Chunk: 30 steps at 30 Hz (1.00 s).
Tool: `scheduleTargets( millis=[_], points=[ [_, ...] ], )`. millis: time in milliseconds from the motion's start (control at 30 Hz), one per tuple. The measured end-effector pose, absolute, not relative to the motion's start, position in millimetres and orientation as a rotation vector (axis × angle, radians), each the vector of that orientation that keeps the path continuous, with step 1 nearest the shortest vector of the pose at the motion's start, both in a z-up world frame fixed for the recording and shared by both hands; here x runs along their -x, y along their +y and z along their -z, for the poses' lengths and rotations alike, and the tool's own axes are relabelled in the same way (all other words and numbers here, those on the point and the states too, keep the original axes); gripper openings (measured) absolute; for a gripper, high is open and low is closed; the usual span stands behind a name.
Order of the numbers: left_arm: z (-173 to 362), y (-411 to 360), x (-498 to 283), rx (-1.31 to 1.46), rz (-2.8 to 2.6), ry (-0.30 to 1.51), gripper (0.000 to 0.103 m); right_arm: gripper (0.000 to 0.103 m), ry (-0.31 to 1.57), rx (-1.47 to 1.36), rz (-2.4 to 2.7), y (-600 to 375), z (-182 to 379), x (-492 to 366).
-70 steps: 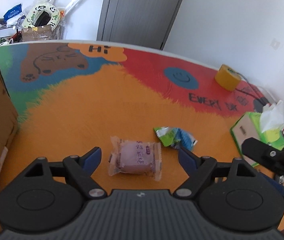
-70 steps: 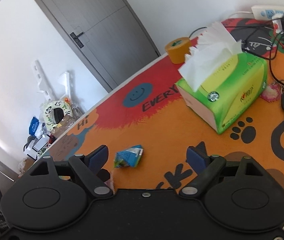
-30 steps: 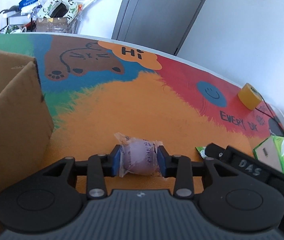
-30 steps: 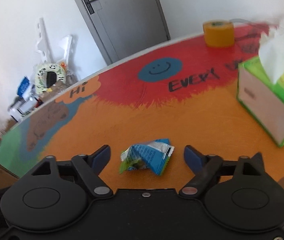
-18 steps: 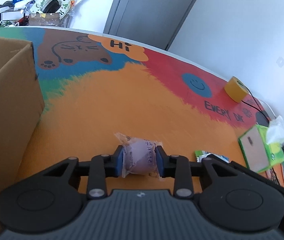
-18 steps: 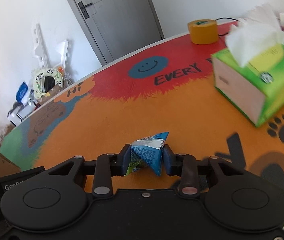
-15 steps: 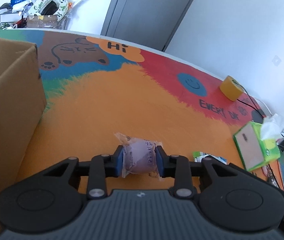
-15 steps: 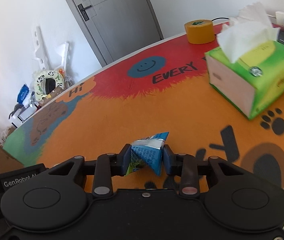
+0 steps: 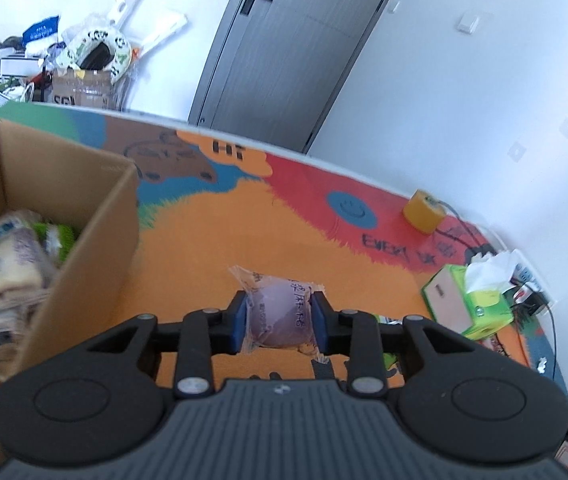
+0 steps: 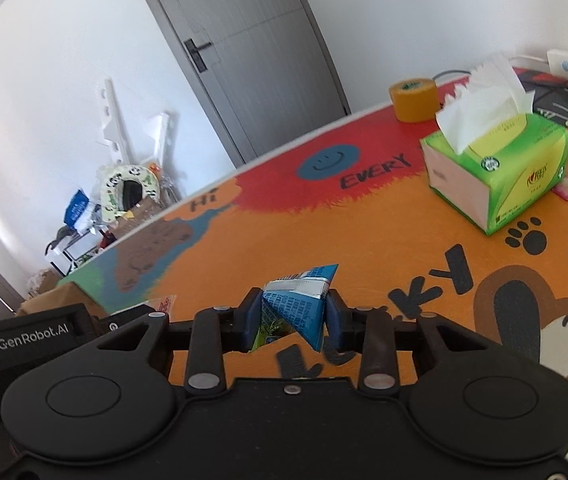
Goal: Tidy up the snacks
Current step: 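Carry the pink pastry and blue wrapped snack over the cardboard box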
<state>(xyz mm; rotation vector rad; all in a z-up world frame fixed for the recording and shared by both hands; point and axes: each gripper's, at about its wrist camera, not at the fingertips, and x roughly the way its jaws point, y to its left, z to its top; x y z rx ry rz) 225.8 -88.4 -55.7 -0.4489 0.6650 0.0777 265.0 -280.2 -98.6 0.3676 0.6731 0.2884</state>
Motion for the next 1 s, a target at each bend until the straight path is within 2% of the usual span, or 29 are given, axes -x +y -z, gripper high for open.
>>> scheduleTargets(
  millis=[533, 1000],
  points=[
    [21, -54, -159, 0.465, -0.133, 0.549, 0.032, 0.034, 0.578, -0.327, -0.395, -248, 63, -211],
    [12, 14, -132, 0.510, -0.212, 0.493, 0.032, 0.034, 0.573, -0.278, -0.473, -192, 49, -202]
  ],
)
